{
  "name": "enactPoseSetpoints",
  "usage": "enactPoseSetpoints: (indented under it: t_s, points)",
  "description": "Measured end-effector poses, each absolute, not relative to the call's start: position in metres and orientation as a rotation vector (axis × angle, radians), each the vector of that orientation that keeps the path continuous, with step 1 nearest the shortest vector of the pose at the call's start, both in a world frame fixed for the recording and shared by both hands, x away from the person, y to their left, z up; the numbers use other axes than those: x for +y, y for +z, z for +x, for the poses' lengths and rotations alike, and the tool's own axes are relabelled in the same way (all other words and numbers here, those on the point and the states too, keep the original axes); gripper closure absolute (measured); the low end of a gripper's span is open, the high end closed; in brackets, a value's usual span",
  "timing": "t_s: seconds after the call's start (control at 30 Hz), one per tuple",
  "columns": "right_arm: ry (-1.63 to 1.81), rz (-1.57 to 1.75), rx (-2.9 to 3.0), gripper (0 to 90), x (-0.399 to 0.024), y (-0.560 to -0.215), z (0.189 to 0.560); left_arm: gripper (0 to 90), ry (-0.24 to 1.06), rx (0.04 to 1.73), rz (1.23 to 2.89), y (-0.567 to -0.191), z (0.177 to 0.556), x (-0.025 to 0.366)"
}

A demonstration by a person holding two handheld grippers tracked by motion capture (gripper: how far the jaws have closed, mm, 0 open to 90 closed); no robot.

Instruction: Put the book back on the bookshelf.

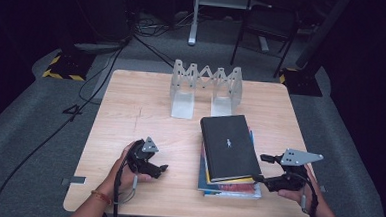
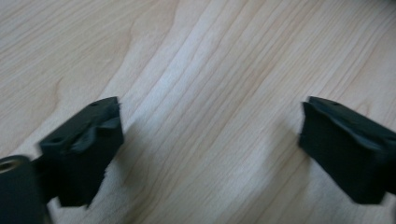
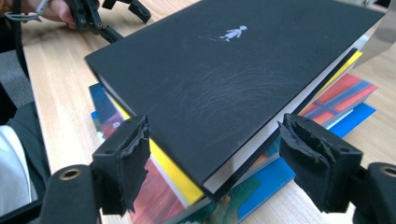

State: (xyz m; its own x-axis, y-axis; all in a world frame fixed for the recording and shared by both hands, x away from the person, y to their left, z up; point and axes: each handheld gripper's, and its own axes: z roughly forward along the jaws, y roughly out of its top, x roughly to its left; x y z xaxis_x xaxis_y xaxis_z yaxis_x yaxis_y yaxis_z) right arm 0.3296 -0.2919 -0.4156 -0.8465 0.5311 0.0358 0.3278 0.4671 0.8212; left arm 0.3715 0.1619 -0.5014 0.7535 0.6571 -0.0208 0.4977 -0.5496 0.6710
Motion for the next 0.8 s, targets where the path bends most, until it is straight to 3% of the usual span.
enactPoseSetpoints:
  t_s: [0.03, 0.1, 0.3, 0.4, 0.8]
  points:
    - [1.329, 0.758, 2.496, 24.9, -0.290, -0.417, 0.333, 17.9, 0.289, 0.859, 2.270, -0.500, 0.373, 0.161]
    - [1.342, 0.796, 2.517, 23.9, -0.289, -0.419, 0.338, 16.1, 0.255, 0.854, 2.268, -0.499, 0.377, 0.157]
    - [1.311, 0.821, 2.580, 18.1, -0.282, -0.418, 0.347, 24.6, 0.355, 0.758, 2.309, -0.491, 0.379, 0.136]
    - [1.302, 0.835, 2.604, 13.9, -0.279, -0.419, 0.352, 25.6, 0.366, 0.751, 2.281, -0.486, 0.384, 0.130]
    - [1.317, 0.828, 2.646, 13.2, -0.273, -0.420, 0.357, 26.8, 0.447, 0.723, 2.210, -0.474, 0.412, 0.100]
